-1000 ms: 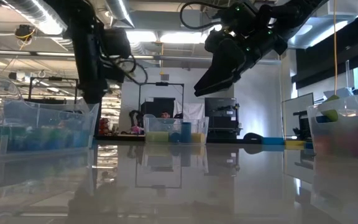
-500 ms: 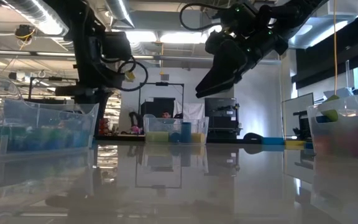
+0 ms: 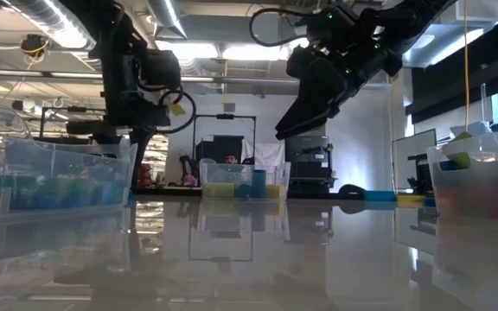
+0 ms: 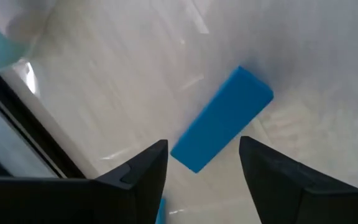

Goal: Sort blocks by size
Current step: Put the blue rectangular block into the bottom left transparent bin

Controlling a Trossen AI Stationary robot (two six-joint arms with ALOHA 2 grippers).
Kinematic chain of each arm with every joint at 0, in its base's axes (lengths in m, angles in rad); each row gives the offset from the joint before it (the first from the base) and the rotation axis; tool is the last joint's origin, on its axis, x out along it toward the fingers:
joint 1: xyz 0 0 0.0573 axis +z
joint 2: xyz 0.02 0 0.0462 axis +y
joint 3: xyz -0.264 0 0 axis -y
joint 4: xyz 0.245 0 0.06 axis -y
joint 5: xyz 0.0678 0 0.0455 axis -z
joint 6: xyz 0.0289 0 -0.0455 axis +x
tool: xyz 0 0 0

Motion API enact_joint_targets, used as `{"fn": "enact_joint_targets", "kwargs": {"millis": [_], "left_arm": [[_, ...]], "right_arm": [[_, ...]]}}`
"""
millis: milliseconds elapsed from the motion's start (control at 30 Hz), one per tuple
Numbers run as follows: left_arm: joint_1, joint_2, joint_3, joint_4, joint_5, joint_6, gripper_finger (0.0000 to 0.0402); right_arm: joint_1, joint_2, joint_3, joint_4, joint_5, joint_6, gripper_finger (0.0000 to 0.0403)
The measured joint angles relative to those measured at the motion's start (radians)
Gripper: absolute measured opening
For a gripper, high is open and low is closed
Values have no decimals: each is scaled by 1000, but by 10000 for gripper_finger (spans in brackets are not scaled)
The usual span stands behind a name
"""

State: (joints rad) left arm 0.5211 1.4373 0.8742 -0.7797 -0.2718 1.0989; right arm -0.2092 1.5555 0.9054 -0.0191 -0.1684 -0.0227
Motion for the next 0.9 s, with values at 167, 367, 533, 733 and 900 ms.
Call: {"fn": "enact_joint_targets", "kwargs": {"millis": [167, 367, 533, 733, 900], "left_arm": [[16, 39, 0, 4, 1, 55, 194], [16, 111, 0, 15, 2, 106, 194], [17, 167, 0, 13, 0, 108, 194], [15, 215, 2, 39, -2, 152, 193], [15, 230, 4, 45, -1, 153, 182]], "right_arm": [[0, 0, 0, 0, 0, 0, 225], [0, 0, 0, 1, 0, -3, 225], [0, 0, 0, 2, 0, -8, 225], [0, 0, 0, 2, 0, -8, 225], [0, 0, 0, 2, 0, -8, 225]]}}
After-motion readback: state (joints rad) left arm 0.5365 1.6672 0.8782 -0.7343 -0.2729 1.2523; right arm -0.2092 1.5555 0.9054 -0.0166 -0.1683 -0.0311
